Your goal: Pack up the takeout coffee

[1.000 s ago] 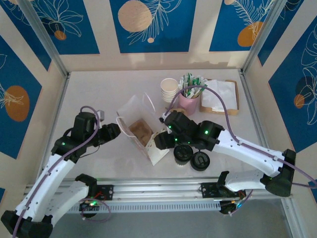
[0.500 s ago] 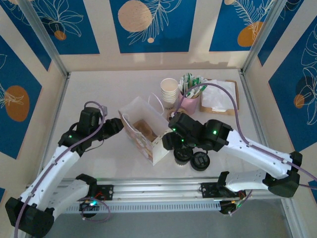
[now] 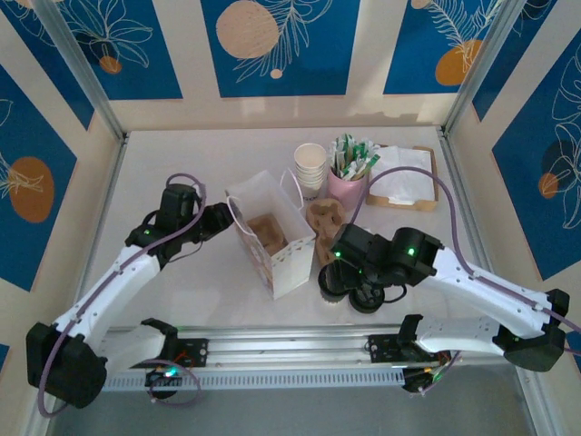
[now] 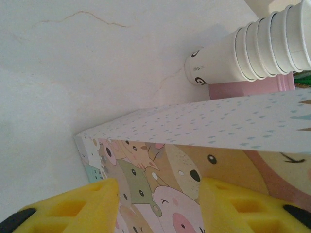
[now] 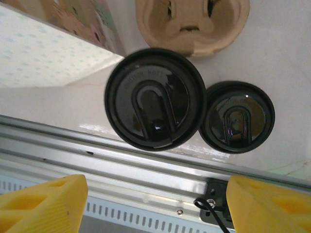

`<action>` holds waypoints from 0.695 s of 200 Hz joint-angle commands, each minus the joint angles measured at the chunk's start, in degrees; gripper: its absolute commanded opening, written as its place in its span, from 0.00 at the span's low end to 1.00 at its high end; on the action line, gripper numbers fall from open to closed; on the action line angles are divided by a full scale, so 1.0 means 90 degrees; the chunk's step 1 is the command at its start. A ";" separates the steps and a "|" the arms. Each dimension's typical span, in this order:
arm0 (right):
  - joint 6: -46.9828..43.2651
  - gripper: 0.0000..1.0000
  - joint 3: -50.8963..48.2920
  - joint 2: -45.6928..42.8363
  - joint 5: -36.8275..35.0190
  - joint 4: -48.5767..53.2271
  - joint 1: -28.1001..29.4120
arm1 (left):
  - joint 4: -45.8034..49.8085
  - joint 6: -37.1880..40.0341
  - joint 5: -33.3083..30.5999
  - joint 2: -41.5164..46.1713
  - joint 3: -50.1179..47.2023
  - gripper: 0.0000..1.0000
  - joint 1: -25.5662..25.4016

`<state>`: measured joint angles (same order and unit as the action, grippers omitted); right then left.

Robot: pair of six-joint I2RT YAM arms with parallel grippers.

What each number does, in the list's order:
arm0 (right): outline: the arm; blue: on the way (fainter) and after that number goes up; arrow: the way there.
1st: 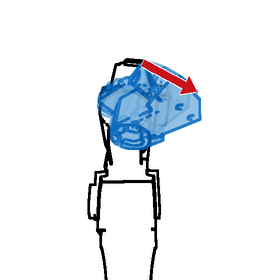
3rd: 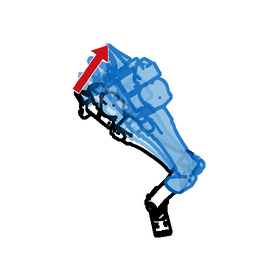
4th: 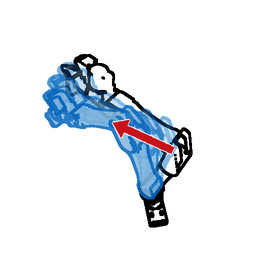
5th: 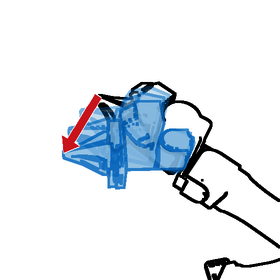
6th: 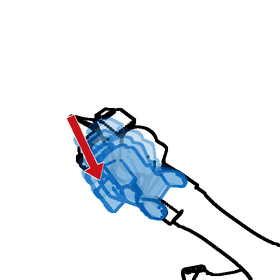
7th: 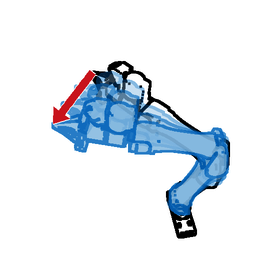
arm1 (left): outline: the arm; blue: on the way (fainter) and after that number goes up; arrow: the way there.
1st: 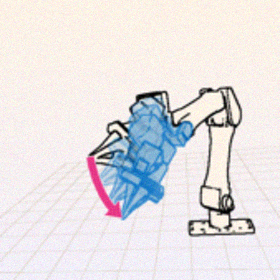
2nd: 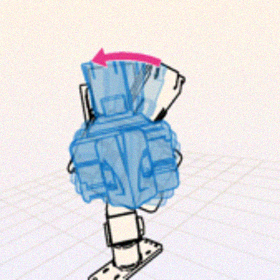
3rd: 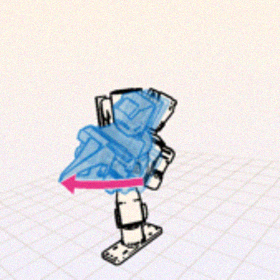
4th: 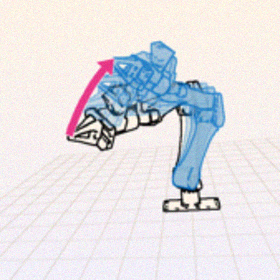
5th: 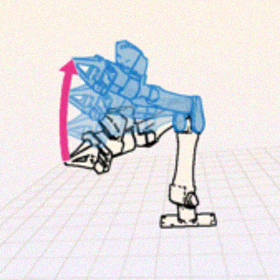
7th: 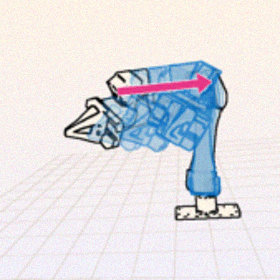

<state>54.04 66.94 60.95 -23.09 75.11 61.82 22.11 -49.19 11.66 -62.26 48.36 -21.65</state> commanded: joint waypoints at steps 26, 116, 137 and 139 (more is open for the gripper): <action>-0.0508 0.77 -0.0501 0.0031 0.0224 -0.0515 0.0033 | -0.0199 0.0108 0.0000 -0.0300 0.0569 0.48 -0.0027; -0.1020 0.81 -0.0912 0.0223 0.0587 -0.1272 -0.0727 | 0.1358 0.0756 -0.0619 0.1120 0.0389 0.53 0.0028; -0.1108 0.81 -0.1047 0.0182 0.0759 -0.1424 -0.0811 | 0.1579 0.0807 -0.0718 0.1364 0.0307 0.54 0.0032; -0.1113 0.81 -0.1055 0.0179 0.0769 -0.1435 -0.0806 | 0.1592 0.0810 -0.0726 0.1376 0.0302 0.54 0.0028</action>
<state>45.45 58.83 63.55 -19.38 63.79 55.11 31.55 -44.18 7.22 -51.90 51.81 -21.56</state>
